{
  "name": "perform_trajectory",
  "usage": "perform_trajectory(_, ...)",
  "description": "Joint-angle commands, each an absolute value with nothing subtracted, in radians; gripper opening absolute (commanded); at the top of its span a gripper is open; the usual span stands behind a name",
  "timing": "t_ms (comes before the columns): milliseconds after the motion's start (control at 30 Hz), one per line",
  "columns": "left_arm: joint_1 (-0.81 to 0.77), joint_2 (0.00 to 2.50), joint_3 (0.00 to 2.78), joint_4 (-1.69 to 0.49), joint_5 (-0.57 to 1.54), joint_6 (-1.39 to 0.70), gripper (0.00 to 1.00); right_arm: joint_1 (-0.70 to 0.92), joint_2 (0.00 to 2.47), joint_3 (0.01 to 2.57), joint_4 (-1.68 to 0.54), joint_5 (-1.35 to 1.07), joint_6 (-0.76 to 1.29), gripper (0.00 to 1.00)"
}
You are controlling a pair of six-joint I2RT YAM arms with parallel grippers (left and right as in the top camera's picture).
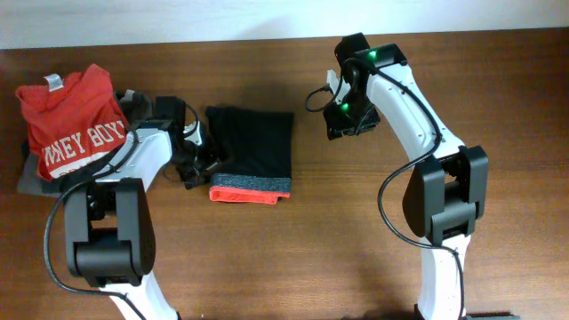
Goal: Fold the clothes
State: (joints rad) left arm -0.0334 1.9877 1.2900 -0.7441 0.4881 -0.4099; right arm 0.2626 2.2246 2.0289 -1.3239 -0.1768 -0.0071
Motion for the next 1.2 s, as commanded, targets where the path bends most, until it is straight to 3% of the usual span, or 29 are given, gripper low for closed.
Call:
perform_trajectory(0, -0.070, 2.029, 1.261, -0.770, 0.539, -0.381, 0.99, 0.268, 2.212, 2.038, -1.326, -0.207, -0.011, 0.52)
perform_trajectory(333, -0.131, 2.029, 1.231, -0.801, 0.475, -0.344, 0.97, 0.268, 2.212, 2.038, -1.325, -0.207, -0.011, 0.52)
perform_trajectory(400, -0.130, 2.029, 1.231, -0.800, 0.474, -0.344, 0.89, 0.268, 2.212, 2.038, -1.325, -0.207, -0.010, 0.52)
perform_trajectory(433, -0.130, 2.029, 1.231, -0.797, 0.474, -0.344, 0.79, 0.268, 2.212, 2.038, -1.325, -0.207, -0.010, 0.52)
perform_trajectory(567, -0.130, 2.029, 1.231, -0.797, 0.474, -0.343, 0.57, 0.268, 2.212, 2.038, -1.328, -0.207, -0.010, 0.52)
perform_trajectory(667, -0.130, 2.029, 1.231, -0.798, 0.474, -0.343, 0.52, 0.268, 2.212, 2.038, -1.334, -0.207, -0.010, 0.52)
perform_trajectory(800, -0.130, 2.029, 1.231, -0.797, 0.472, -0.343, 0.37, 0.268, 2.212, 2.038, -1.343, -0.207, -0.010, 0.52)
perform_trajectory(1033, -0.130, 2.029, 1.231, -0.798, 0.470, -0.343, 0.01, 0.268, 2.212, 2.038, -1.345, -0.207, -0.010, 0.52)
perform_trajectory(1167, -0.123, 2.028, 1.232, -0.798, 0.467, -0.342, 0.01, 0.268, 2.212, 2.038, -1.347, -0.207, -0.010, 0.52)
